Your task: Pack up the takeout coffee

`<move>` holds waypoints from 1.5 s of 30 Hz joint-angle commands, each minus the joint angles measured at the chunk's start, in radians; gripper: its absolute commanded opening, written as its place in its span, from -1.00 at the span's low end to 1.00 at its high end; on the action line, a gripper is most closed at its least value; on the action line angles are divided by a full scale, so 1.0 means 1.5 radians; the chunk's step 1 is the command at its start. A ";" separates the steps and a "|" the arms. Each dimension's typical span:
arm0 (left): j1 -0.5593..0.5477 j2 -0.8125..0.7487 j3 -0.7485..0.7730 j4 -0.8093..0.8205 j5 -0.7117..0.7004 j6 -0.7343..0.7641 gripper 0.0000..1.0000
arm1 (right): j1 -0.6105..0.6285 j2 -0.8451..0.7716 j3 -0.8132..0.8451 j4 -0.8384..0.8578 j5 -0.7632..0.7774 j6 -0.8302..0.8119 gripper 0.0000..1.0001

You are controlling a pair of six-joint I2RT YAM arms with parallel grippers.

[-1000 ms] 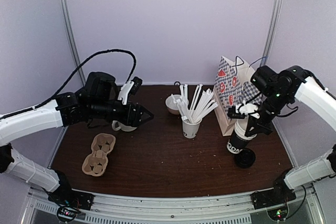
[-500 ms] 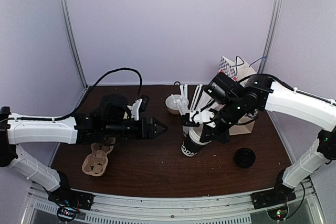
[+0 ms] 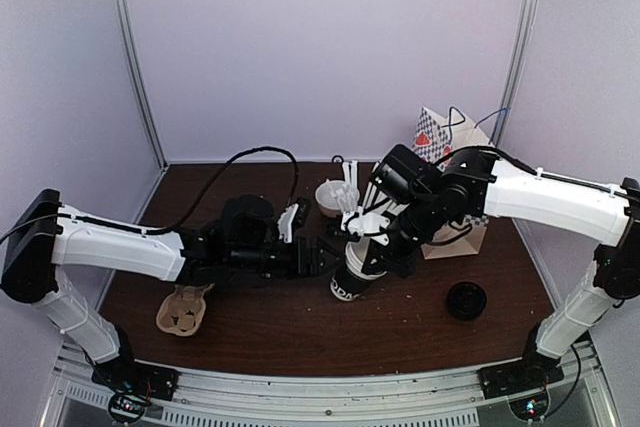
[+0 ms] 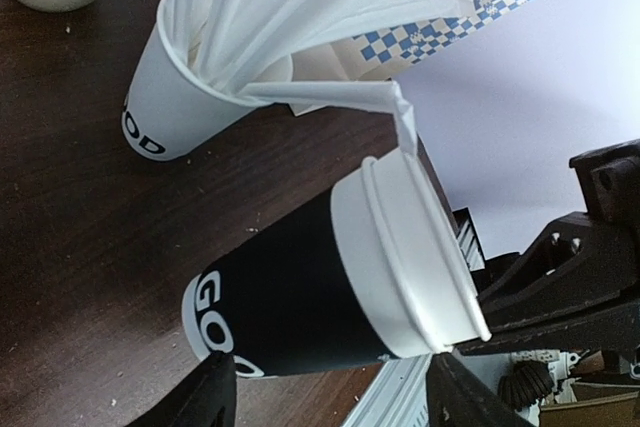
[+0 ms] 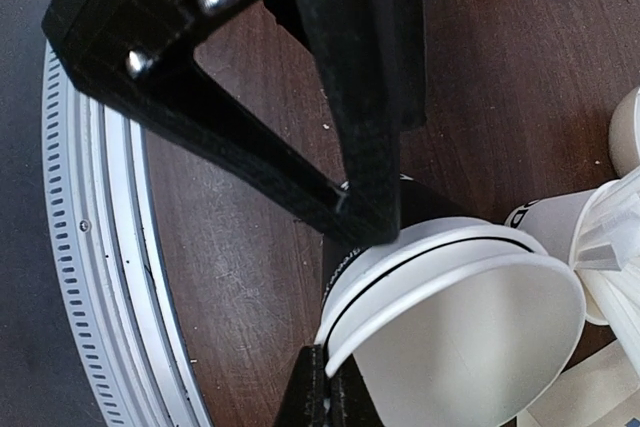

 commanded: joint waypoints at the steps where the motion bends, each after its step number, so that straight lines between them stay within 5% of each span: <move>1: -0.008 0.020 0.027 0.071 0.019 -0.014 0.36 | 0.012 0.012 0.025 0.009 0.008 0.013 -1.00; 23: -0.005 0.049 0.028 -0.126 -0.077 -0.081 0.27 | 0.018 -0.024 0.041 -0.020 -0.008 -0.009 -1.00; 33: -0.020 -0.056 -0.042 0.028 -0.090 -0.012 0.47 | 0.020 -0.012 -0.002 0.019 0.046 0.007 -1.00; 45: -0.025 0.046 -0.004 0.170 0.005 -0.060 0.44 | 0.021 -0.001 0.005 0.016 0.034 0.007 -1.00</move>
